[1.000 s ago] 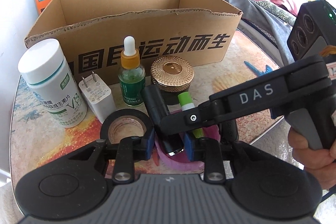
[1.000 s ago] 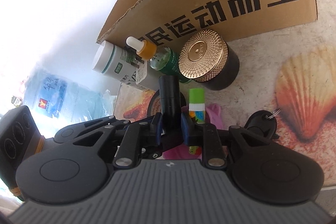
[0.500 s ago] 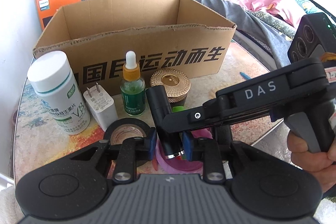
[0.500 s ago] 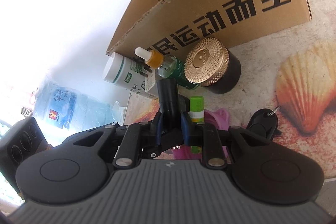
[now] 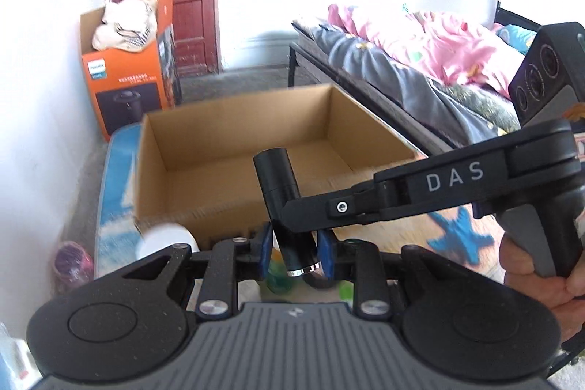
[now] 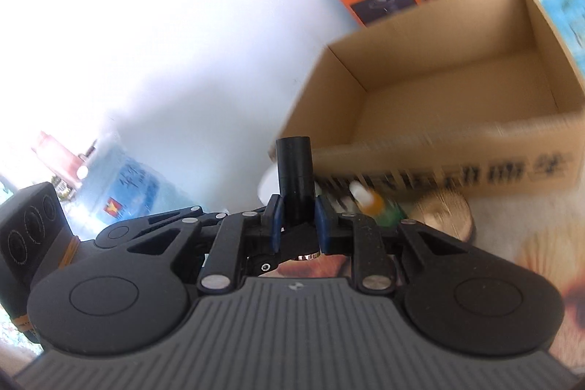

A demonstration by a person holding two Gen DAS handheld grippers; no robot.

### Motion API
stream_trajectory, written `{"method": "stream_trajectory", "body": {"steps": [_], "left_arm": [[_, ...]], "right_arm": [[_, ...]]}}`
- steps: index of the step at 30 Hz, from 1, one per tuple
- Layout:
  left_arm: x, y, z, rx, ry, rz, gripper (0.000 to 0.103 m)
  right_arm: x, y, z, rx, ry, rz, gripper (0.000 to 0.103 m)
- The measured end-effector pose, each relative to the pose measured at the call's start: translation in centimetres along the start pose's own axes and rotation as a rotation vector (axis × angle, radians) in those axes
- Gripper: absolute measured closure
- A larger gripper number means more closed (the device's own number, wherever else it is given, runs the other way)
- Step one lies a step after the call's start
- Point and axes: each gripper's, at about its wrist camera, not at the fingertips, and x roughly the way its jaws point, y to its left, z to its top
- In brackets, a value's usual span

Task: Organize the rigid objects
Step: 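Lift the black cylinder with the right tool and carry it into the box, then open the right tool to drop the black cylinder in the box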

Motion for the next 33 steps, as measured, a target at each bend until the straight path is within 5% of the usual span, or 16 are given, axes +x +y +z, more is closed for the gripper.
{"method": "stream_trajectory", "body": {"steps": [9,18,26,33], "left_arm": [[6.9,5.7,6.6,-0.021,0.136,0.023,0.076],[16.2,9.2,8.5,0.018,0.347,0.109,0.078],[19.8,10.0,9.8,0.033,0.381,0.168,0.077],[17.6,10.0,10.0,0.015,0.332,0.158,0.076]], "right_arm": [[8.1,-2.8,9.2,0.121,0.135,-0.003,0.085],[18.6,-9.1,13.6,0.296,0.295,-0.076,0.086],[23.8,-12.2,15.8,0.387,0.309,-0.118,0.09],[23.8,-12.3,16.1,0.418,0.289,-0.112,0.088]]}}
